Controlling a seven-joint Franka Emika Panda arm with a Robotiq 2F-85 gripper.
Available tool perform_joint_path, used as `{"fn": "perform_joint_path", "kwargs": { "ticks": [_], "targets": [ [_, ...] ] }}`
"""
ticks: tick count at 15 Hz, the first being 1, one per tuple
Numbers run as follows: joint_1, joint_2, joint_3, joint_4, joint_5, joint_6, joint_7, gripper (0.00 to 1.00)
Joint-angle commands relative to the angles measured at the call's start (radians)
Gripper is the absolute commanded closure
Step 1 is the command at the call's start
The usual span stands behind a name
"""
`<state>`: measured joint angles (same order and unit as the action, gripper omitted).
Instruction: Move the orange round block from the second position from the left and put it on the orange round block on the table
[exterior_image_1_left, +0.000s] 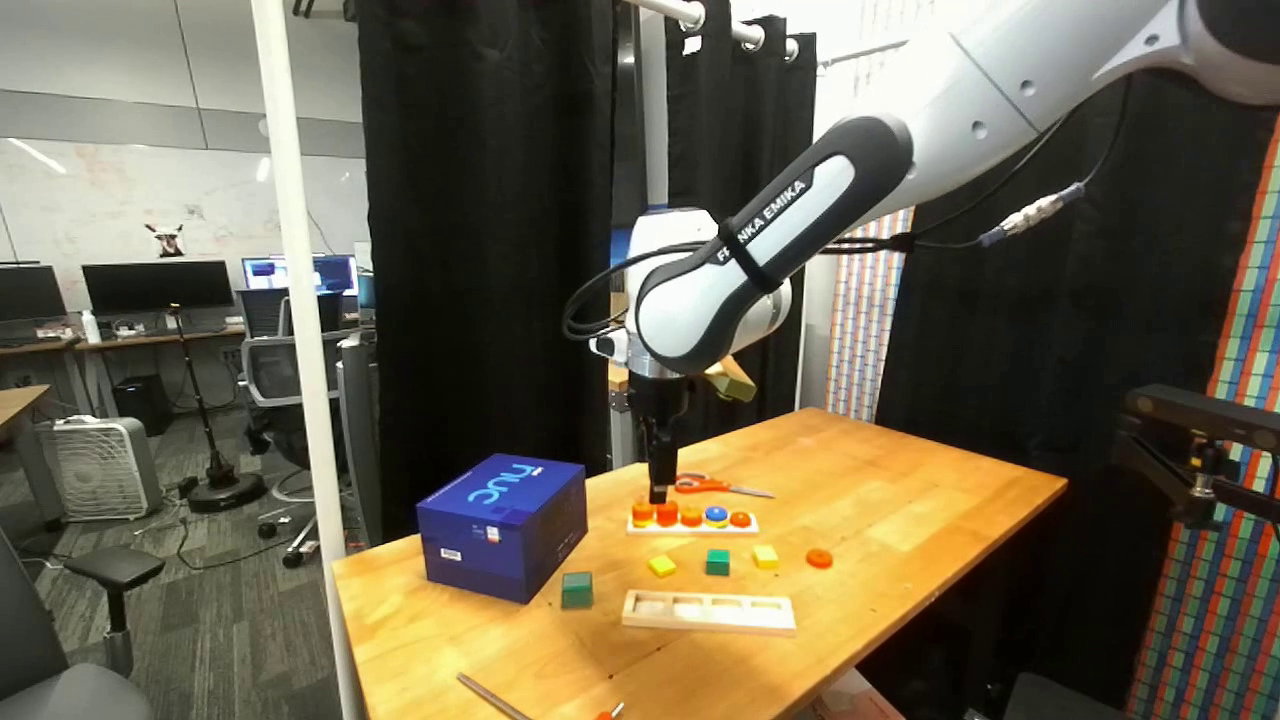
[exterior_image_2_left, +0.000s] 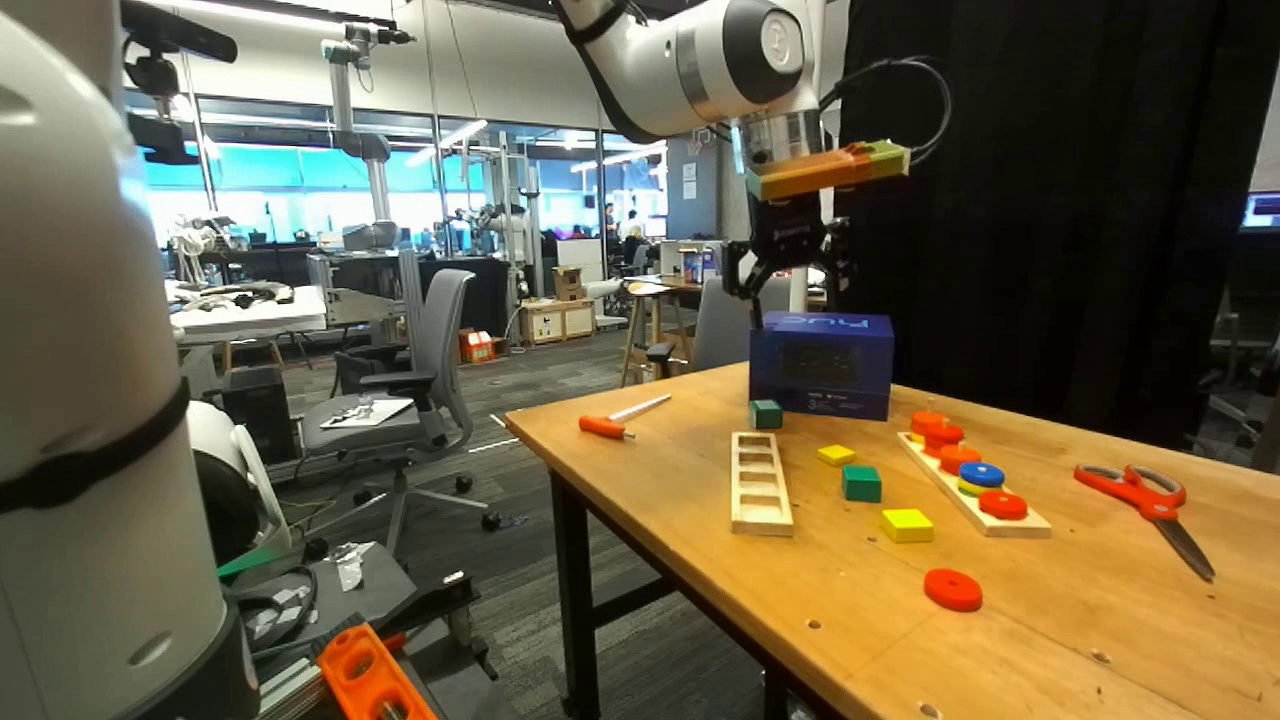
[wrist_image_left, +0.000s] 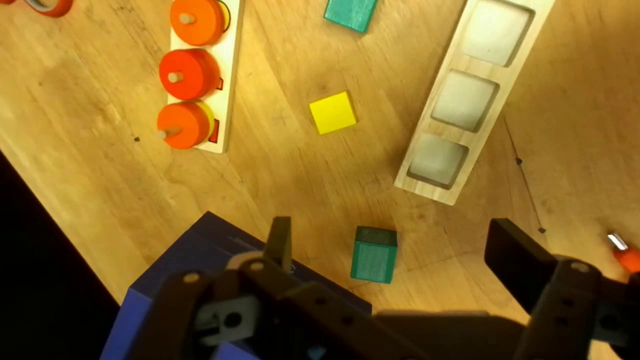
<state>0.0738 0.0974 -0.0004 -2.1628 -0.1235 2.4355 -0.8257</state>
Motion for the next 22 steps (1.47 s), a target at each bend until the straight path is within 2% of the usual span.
{"fn": "perform_joint_path", "kwargs": {
  "ticks": [1,7,13,22],
  "targets": [
    [-0.048,0.119,0.023,0.090,0.022,0.023,-0.102,0.00],
    [-0.117,0.250,0.031,0.186,0.017,0.004,-0.171,0.00],
    [-0.163,0.377,0.030,0.303,0.008,-0.039,-0.164,0.00],
    [-0.200,0.428,0.024,0.413,-0.001,-0.111,-0.158,0.00]
  ]
}}
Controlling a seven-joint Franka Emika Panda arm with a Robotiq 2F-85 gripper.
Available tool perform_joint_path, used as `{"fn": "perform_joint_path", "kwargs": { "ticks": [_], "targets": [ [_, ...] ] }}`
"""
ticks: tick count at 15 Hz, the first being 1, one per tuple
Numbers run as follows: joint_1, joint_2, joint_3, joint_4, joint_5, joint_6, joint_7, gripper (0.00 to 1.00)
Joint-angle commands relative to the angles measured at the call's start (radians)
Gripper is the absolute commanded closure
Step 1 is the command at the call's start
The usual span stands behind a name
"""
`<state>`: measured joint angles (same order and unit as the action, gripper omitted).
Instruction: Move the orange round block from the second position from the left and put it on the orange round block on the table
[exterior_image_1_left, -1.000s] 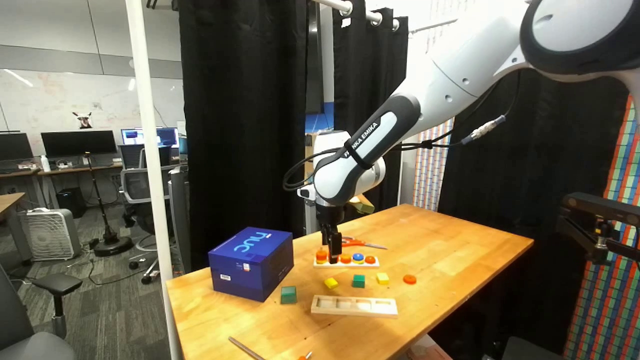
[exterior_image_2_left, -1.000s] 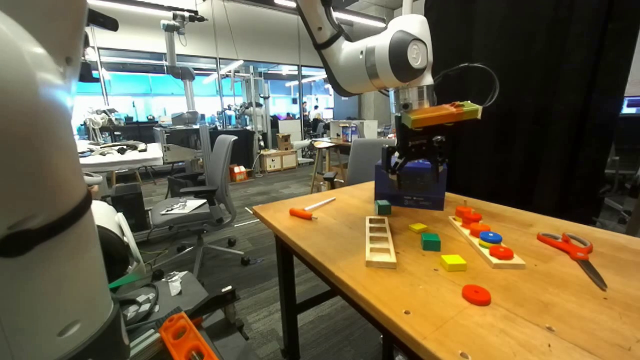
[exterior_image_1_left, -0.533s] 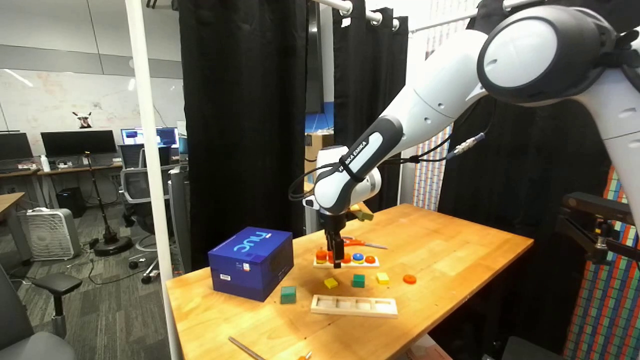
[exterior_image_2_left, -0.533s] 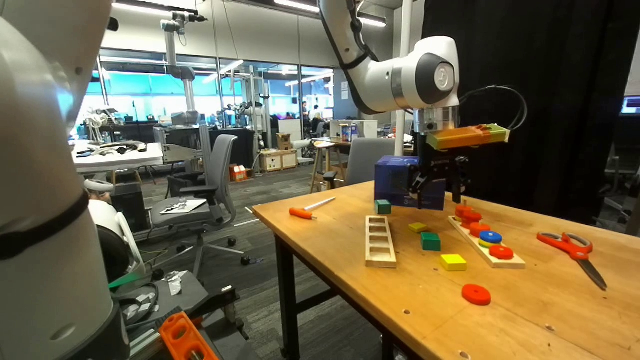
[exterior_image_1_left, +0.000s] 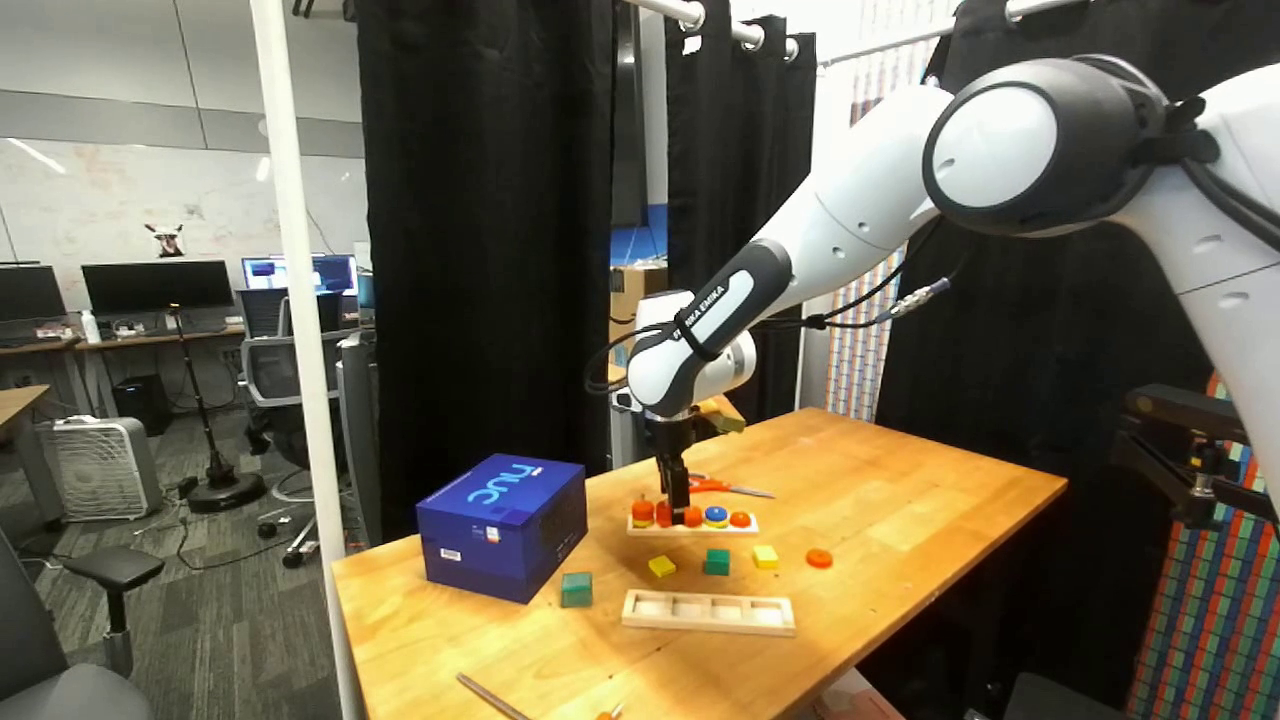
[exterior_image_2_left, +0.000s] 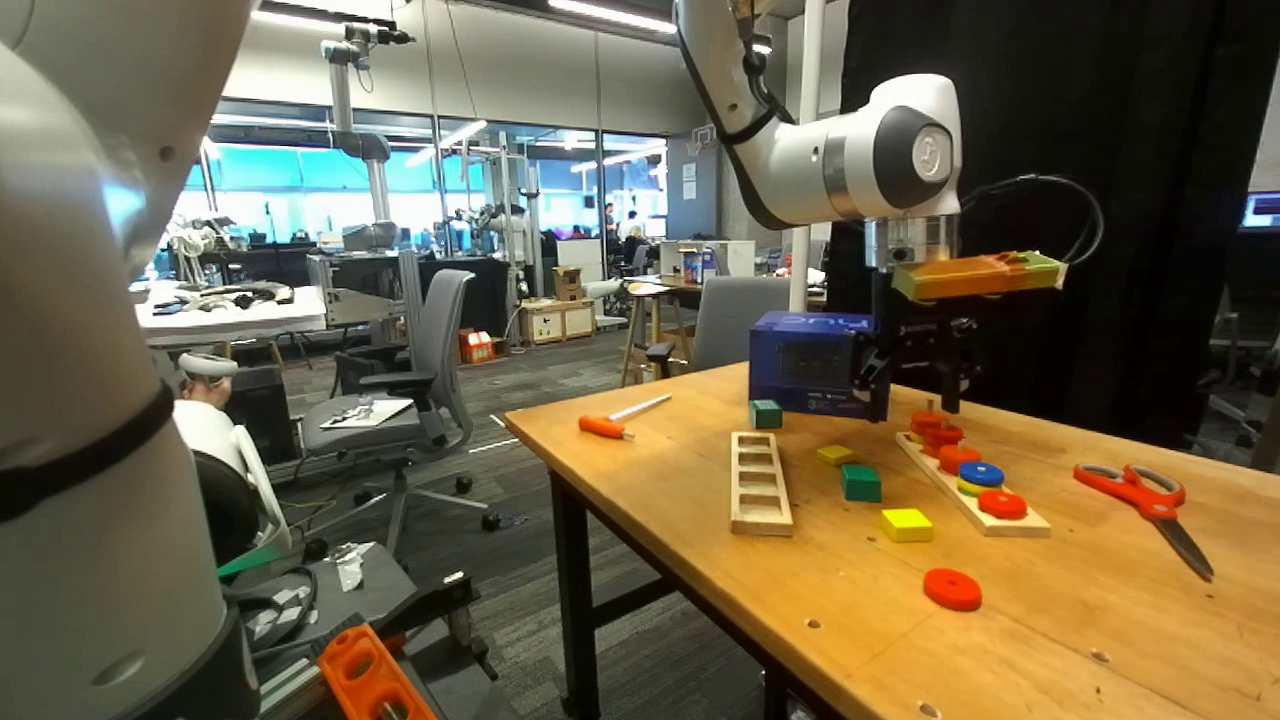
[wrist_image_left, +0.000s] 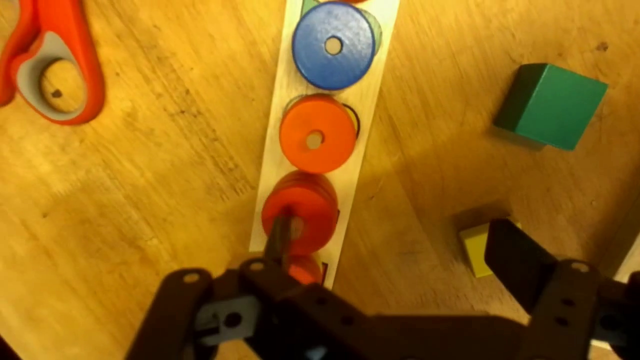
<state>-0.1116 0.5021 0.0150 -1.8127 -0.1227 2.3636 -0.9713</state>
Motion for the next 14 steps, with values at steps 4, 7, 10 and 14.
{"fn": "perform_joint_path", "kwargs": {
  "ticks": [4,7,10,14],
  "targets": [
    [-0.025,0.050,0.013,0.101,0.006,-0.046,-0.020,0.00],
    [-0.026,0.080,0.013,0.138,0.004,-0.056,-0.021,0.00],
    [-0.030,0.104,0.013,0.170,0.003,-0.066,-0.023,0.00],
    [-0.039,0.120,0.011,0.199,0.002,-0.081,-0.026,0.00]
  ]
}}
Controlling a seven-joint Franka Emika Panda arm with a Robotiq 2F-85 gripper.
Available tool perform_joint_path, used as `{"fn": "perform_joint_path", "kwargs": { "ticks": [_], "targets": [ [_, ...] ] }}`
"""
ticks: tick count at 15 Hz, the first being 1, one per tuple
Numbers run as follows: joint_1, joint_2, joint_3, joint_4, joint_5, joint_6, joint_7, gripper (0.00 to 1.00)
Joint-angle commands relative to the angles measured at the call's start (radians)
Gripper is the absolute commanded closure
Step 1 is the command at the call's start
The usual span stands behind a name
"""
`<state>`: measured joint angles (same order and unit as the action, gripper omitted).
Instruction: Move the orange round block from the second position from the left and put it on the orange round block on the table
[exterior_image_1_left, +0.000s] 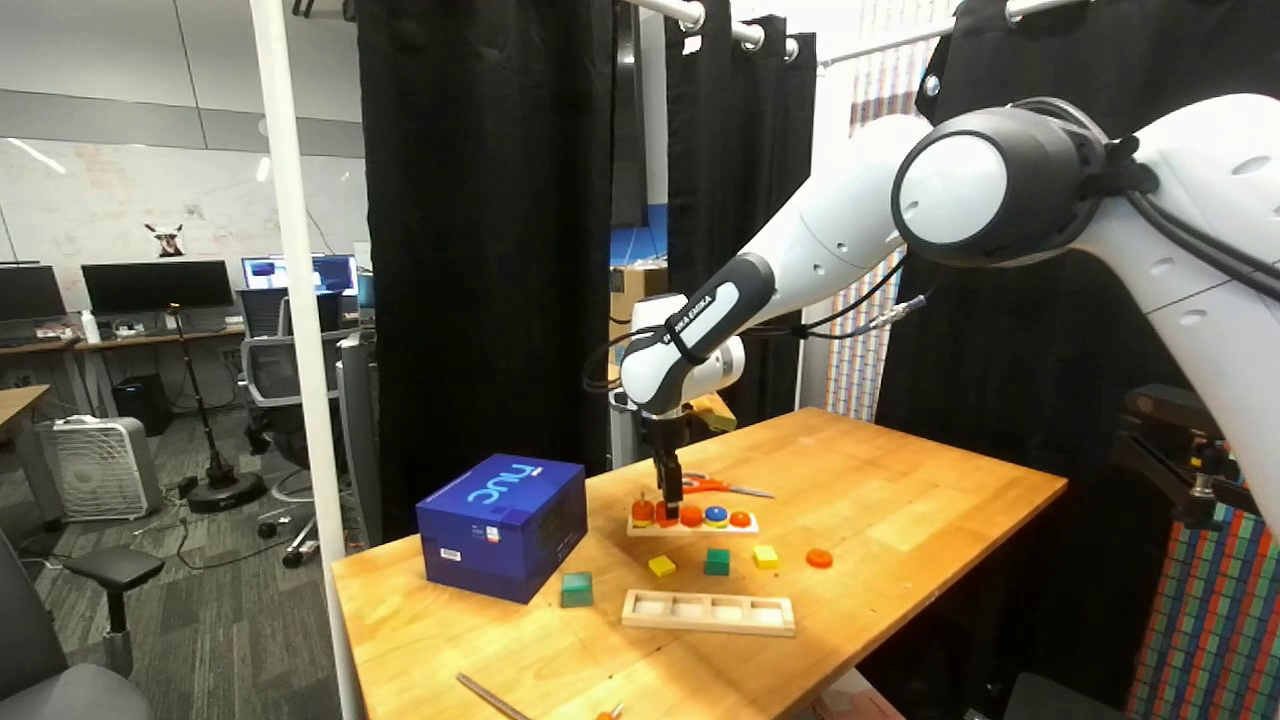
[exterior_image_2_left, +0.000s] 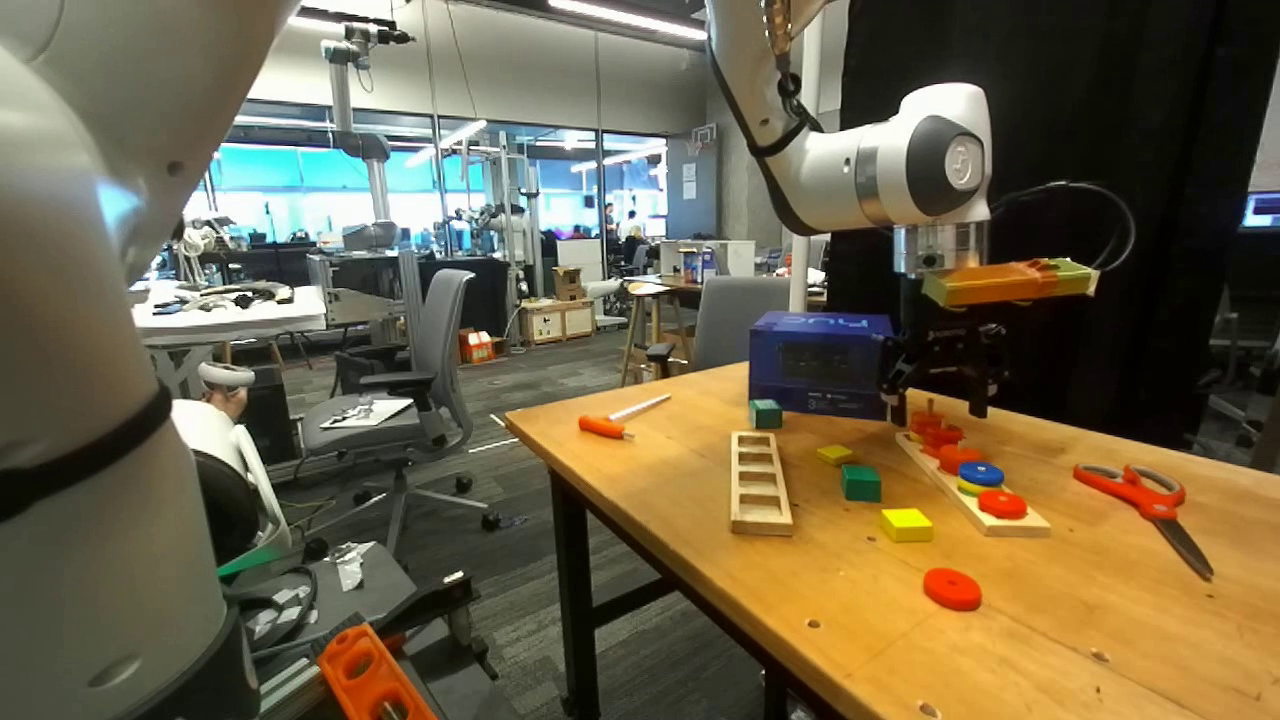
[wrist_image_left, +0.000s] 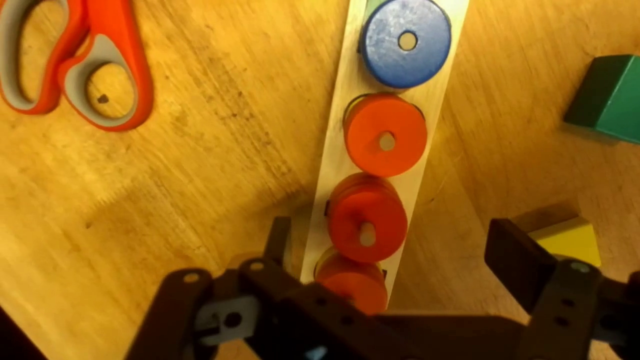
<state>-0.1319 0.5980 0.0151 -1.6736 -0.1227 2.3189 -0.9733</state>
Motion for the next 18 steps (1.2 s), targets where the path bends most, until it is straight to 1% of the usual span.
{"fn": "perform_joint_path", "kwargs": {
  "ticks": [1,8,17,18],
  "targets": [
    [-0.023,0.026,0.014,0.065,0.005,-0.041,-0.029,0.00],
    [-0.057,0.031,0.035,0.092,0.033,-0.073,-0.100,0.00],
    [-0.057,0.066,0.051,0.139,0.061,-0.090,-0.125,0.00],
    [-0.061,0.068,0.057,0.137,0.065,-0.075,-0.135,0.16]
  ]
}}
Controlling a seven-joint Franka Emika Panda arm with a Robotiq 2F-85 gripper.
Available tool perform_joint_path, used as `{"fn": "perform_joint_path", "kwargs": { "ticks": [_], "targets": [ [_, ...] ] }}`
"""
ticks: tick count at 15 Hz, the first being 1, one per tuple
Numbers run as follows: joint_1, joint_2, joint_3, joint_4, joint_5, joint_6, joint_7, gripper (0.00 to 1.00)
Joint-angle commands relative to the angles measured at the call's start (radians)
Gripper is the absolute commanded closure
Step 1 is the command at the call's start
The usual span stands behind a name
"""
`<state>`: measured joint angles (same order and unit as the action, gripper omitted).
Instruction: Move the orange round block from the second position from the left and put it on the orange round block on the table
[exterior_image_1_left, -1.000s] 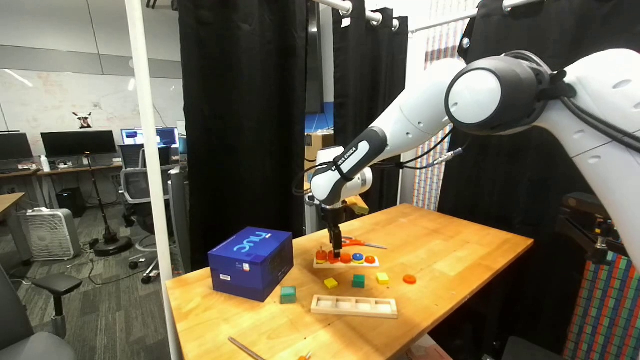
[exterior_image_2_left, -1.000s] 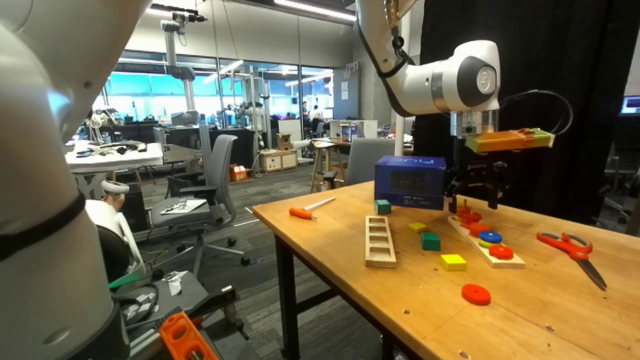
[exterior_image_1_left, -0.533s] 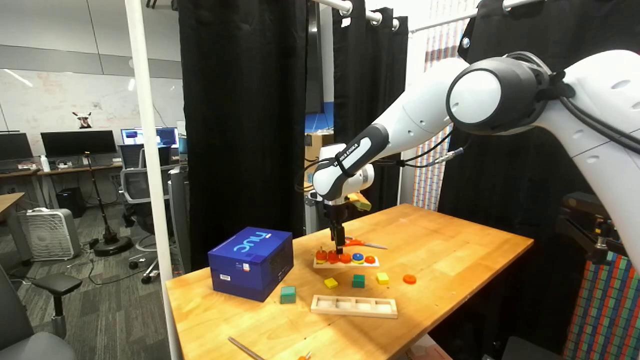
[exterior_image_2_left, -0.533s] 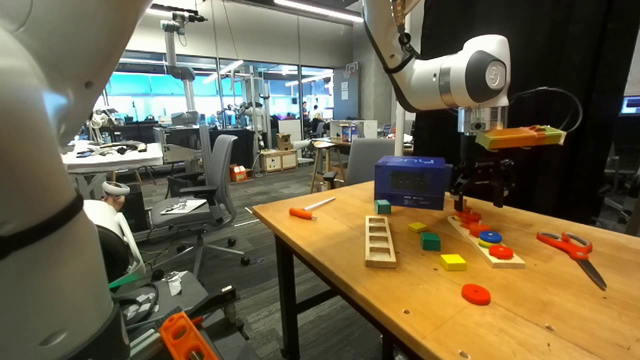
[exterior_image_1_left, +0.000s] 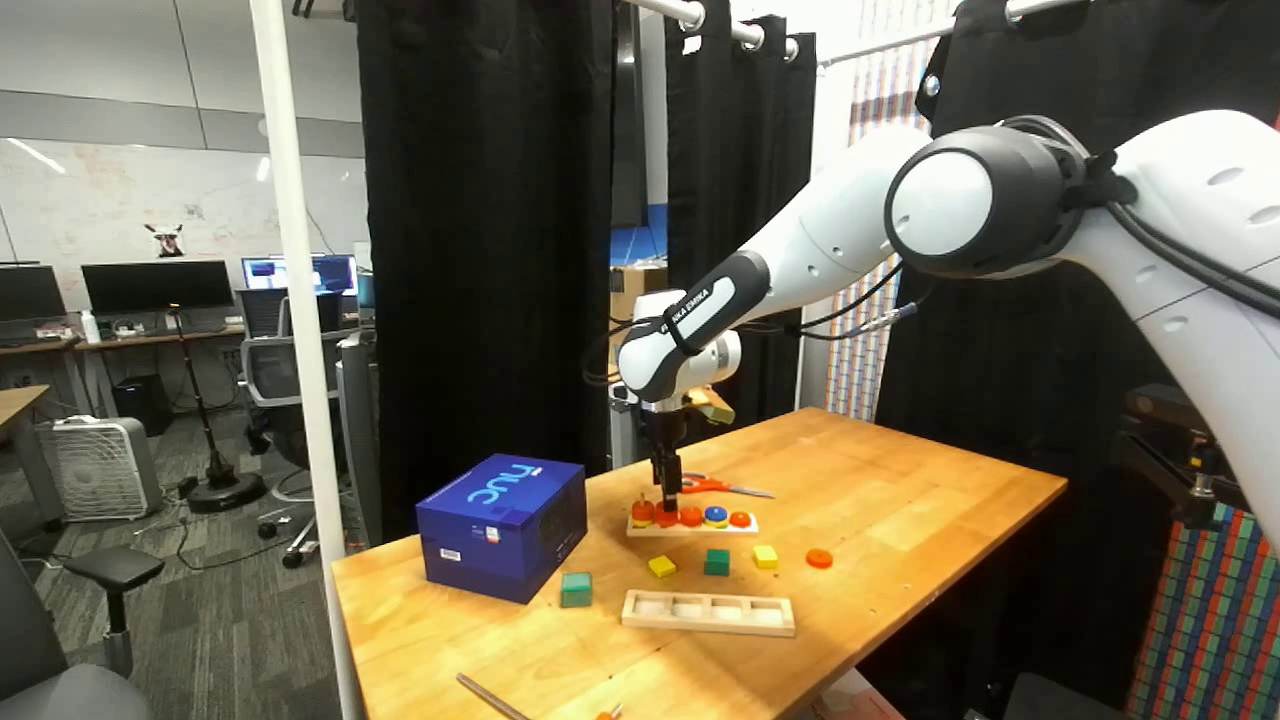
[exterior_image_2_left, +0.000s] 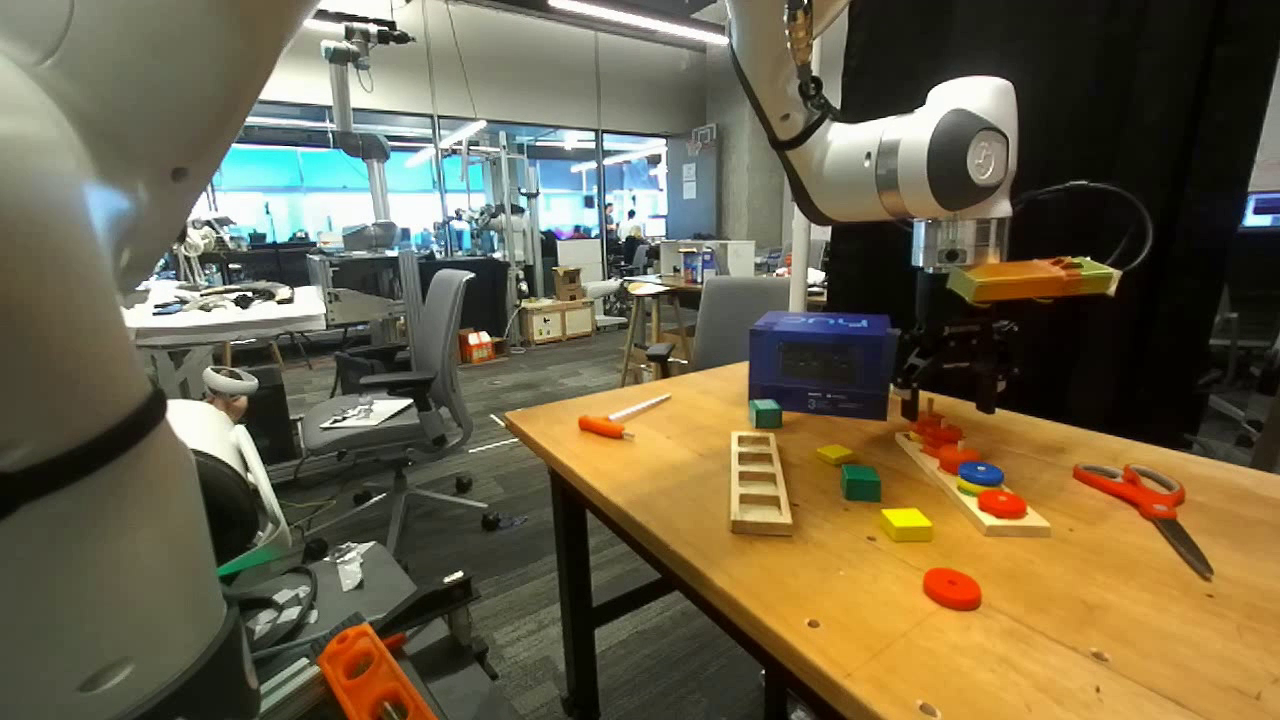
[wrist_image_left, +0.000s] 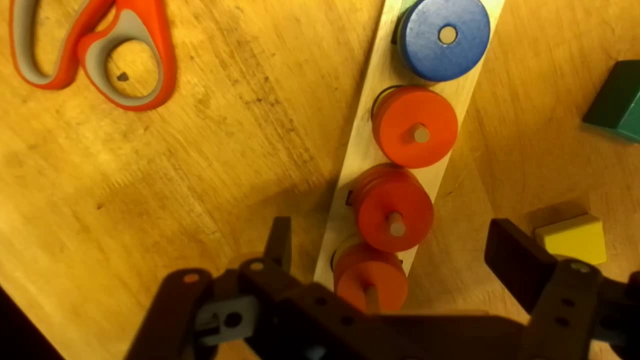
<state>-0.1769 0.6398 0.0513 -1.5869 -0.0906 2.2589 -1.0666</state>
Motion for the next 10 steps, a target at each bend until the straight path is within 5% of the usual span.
{"fn": "perform_joint_path", "kwargs": {
  "ticks": [1,8,10],
  "targets": [
    [-0.015,0.028,0.021,0.051,0.033,-0.017,-0.043,0.26],
    [-0.013,0.031,0.019,0.054,0.030,-0.019,-0.047,0.80],
    [-0.013,0.031,0.019,0.057,0.030,-0.019,-0.048,0.79]
  ]
}}
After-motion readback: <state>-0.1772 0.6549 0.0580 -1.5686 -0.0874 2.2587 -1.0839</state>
